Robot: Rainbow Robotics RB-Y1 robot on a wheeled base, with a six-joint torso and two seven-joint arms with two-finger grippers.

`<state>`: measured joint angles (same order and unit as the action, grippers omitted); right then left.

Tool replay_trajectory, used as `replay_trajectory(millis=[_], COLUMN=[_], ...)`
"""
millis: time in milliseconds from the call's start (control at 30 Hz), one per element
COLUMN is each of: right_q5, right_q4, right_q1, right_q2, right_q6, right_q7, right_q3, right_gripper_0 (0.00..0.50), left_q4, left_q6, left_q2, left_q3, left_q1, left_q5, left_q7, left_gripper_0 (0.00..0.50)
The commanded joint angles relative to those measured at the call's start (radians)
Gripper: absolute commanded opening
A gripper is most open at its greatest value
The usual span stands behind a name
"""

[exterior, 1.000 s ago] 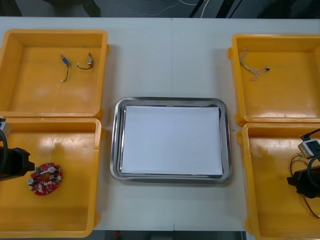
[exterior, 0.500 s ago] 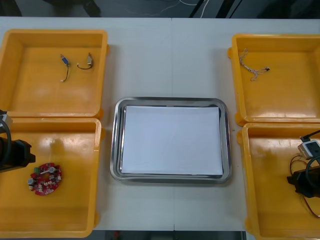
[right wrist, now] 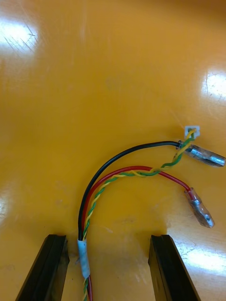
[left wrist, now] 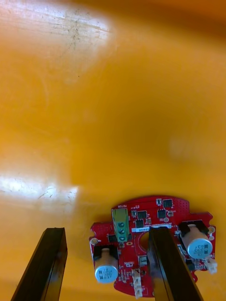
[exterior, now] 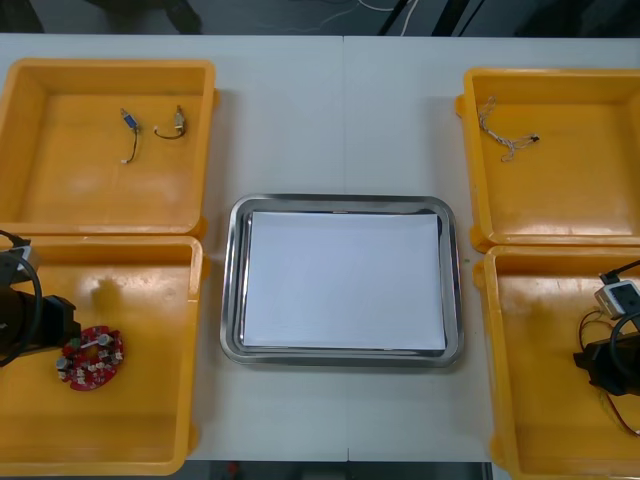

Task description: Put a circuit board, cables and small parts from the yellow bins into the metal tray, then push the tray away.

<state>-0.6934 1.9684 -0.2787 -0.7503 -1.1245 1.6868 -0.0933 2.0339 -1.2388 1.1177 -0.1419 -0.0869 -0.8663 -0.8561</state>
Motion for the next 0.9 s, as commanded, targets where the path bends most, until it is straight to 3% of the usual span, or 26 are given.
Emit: replay_trajectory(millis=[33,133,167,200,233,267,733,900], right_q5=[0.023,0.029,0.028,0.026,0.026,0.025,0.009,0.009], right_q4=[0.001,0.003,0.003,0.001,0.001,0.003,0.033,0.106], right_q1=[-0.020,-0.027,-0.028,-0.030,-0.030,-0.031,-0.043,-0.039], right_q2=[0.020,0.022,0.022,0.022,0.022,0.022,0.022,0.022], right_q6=[0.006,0.006,0.008,0.008,0.008,0.008,0.026,-0.080], right_q7=[0.010,0.011,0.010,0.008,0.007,0.004,-0.006,-0.010], right_q3=[0.014,0.014,0.014,0.014,0.015,0.014,-0.017,-0.091], right_gripper_0=[0.500,0.500,0.318,0.191,0.113,0.000,0.000,0.000], left_q4=[-0.006,-0.011,-0.009,-0.009,-0.009,-0.011,-0.011,-0.012], left_q6=[0.038,0.048,0.047,0.047,0.048,0.048,0.068,0.068], left_q2=[0.001,0.002,0.001,0.001,0.002,0.001,0.001,0.001], left_q3=[-0.038,-0.048,-0.051,-0.051,-0.051,-0.057,-0.082,-0.085], left_q1=[0.027,0.027,0.027,0.026,0.026,0.027,0.026,0.024], left_q5=[0.032,0.041,0.041,0.041,0.041,0.044,0.073,0.078], left_q7=[-0.008,-0.003,-0.003,-0.003,-0.003,-0.001,0.014,0.015], left_gripper_0=[0.500,0.500,0.500,0.500,0.500,0.500,0.500,0.500])
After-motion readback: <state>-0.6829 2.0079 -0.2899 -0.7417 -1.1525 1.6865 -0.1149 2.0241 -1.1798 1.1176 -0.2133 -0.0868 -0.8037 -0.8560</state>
